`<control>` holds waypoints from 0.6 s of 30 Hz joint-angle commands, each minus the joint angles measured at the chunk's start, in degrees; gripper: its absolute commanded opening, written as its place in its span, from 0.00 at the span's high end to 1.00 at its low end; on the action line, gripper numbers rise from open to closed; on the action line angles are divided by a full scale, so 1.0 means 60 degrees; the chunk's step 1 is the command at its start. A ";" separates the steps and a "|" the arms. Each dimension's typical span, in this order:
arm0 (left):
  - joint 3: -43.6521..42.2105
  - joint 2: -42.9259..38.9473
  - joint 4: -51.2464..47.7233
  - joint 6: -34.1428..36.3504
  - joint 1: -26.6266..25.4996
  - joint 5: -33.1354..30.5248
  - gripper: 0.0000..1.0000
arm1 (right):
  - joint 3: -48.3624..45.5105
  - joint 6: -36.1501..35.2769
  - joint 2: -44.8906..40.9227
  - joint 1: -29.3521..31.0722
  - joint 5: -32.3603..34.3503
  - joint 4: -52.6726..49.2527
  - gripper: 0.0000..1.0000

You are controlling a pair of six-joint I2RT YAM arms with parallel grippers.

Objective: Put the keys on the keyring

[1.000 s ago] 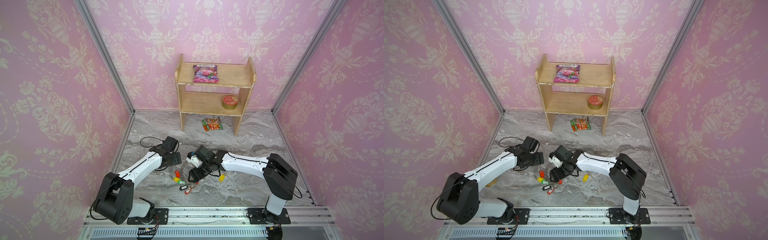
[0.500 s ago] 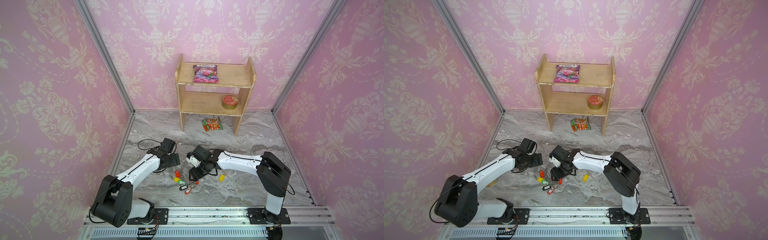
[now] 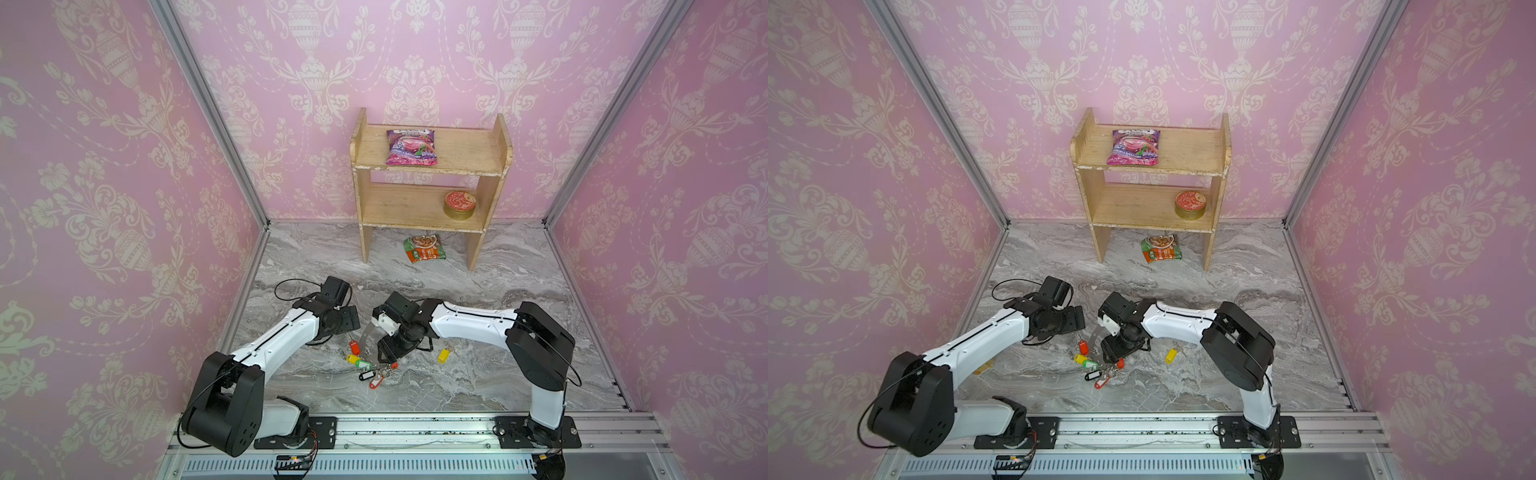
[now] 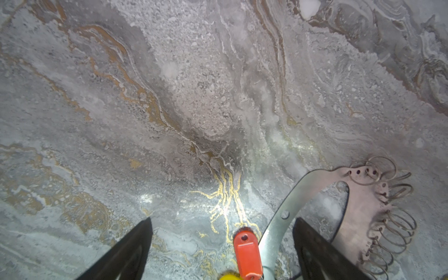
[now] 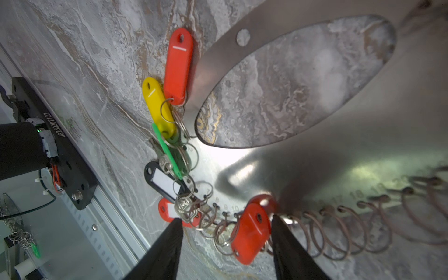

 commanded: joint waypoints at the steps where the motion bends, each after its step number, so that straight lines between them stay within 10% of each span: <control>1: -0.0129 -0.0185 -0.0024 -0.0011 0.0093 0.0149 0.07 | 0.0163 -0.0225 -0.0019 0.0038 -0.0425 -0.0224 0.42; 18: -0.0179 -0.0447 -0.0090 0.0028 0.0116 0.0178 0.07 | 0.0518 -0.0998 -0.0169 0.0894 -0.1837 -0.1668 0.46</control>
